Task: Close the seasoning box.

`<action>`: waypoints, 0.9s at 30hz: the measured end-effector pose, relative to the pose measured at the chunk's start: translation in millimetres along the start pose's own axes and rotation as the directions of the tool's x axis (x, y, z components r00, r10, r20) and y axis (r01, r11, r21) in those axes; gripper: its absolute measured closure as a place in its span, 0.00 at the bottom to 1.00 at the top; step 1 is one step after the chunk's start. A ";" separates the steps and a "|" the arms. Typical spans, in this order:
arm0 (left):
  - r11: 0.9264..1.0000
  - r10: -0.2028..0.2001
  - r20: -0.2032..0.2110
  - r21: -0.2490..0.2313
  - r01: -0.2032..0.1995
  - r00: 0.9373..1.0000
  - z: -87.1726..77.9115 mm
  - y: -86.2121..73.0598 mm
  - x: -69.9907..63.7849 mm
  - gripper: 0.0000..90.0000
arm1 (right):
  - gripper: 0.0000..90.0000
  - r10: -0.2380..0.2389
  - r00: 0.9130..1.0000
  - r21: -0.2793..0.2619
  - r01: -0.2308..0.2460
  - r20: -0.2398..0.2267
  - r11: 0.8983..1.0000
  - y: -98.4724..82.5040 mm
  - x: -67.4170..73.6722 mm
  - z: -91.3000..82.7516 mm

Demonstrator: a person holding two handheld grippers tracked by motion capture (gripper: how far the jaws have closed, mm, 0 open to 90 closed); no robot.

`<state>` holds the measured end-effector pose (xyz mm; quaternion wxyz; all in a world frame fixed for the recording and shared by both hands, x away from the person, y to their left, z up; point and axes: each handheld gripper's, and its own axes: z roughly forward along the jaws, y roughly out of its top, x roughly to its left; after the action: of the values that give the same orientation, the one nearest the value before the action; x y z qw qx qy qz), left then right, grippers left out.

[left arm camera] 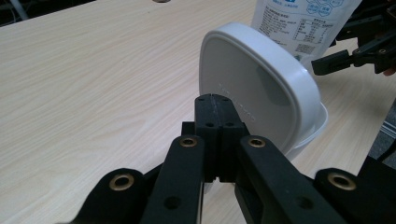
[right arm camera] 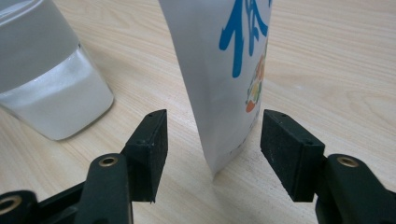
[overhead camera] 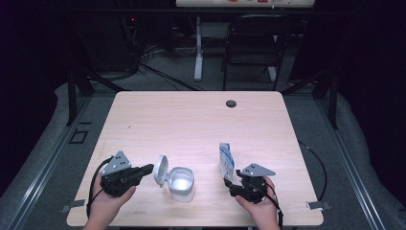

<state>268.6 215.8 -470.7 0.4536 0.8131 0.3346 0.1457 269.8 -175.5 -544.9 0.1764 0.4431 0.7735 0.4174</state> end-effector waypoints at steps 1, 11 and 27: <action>1.000 0.001 -0.002 0.001 -0.001 1.000 0.0 0.4 -1.1 1.00 | 0.46 0.002 1.000 -0.007 -0.002 0.003 1.000 -0.9 -0.2 -0.3; 1.000 0.007 0.018 -0.001 -0.007 1.000 1.2 1.6 -4.1 1.00 | 0.48 -0.028 1.000 -0.016 0.029 0.005 0.999 -6.9 1.8 4.5; 1.000 0.020 0.036 0.013 -0.021 0.999 5.2 2.4 -10.0 1.00 | 0.48 -0.011 1.000 -0.029 0.011 -0.009 1.000 -10.4 -3.4 2.7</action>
<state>265.1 204.9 -470.9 0.4525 0.8220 0.3190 0.1335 267.8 -179.7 -555.2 0.1816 0.4345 0.7705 0.4296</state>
